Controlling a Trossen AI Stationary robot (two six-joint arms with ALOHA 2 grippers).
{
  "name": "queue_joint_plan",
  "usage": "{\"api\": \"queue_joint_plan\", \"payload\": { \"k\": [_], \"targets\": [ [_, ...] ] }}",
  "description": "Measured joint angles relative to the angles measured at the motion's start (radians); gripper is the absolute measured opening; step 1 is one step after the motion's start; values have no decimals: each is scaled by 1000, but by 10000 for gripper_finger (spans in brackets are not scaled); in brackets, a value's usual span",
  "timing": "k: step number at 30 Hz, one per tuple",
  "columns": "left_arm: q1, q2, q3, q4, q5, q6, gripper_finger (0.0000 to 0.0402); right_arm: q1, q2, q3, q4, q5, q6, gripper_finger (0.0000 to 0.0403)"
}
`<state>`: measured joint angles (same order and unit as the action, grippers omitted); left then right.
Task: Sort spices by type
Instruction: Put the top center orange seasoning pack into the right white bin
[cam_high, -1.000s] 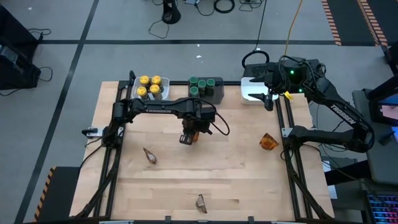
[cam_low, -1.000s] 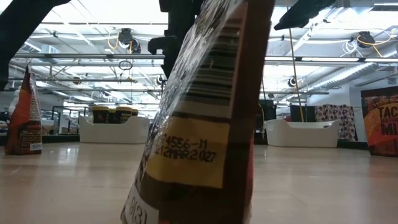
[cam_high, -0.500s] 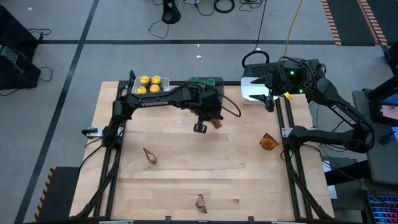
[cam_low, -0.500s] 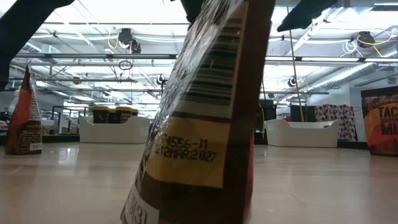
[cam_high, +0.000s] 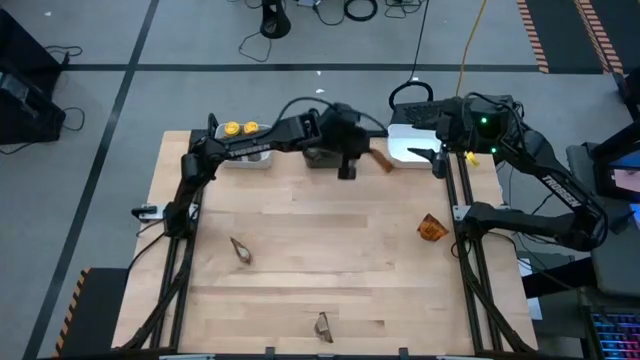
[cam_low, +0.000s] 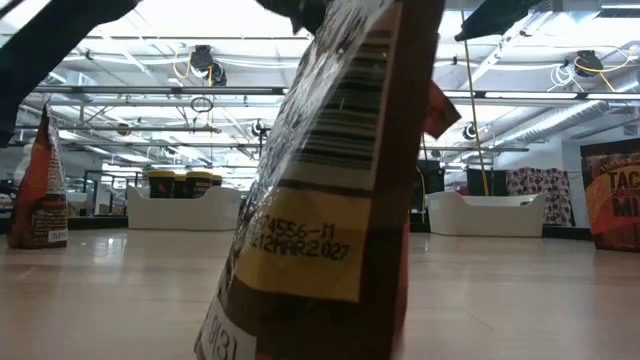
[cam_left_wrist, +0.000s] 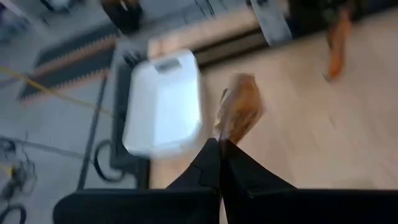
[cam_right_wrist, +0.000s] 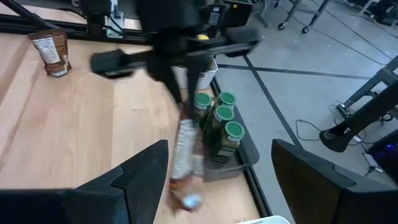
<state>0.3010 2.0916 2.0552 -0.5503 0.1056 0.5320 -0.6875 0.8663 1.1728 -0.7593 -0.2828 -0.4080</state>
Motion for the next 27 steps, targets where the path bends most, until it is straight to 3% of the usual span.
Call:
{"api": "queue_joint_plan", "payload": {
  "k": [5, 11, 15, 27],
  "targets": [
    [54, 98, 73, 121, 110, -68, 1, -1, 1, 0, 0, -1, 2, 267],
    [81, 303, 302, 137, 169, -131, 0, -1, 0, 0, 0, -2, -5, 267],
    [107, 329, 296, 273, 219, -214, 0, 0, 0, 0, -1, -3, -21, 267],
    [131, 409, 300, 333, 231, -371, 0, -6, 0, 0, 0, -3, -23, 267]
  ]
}}
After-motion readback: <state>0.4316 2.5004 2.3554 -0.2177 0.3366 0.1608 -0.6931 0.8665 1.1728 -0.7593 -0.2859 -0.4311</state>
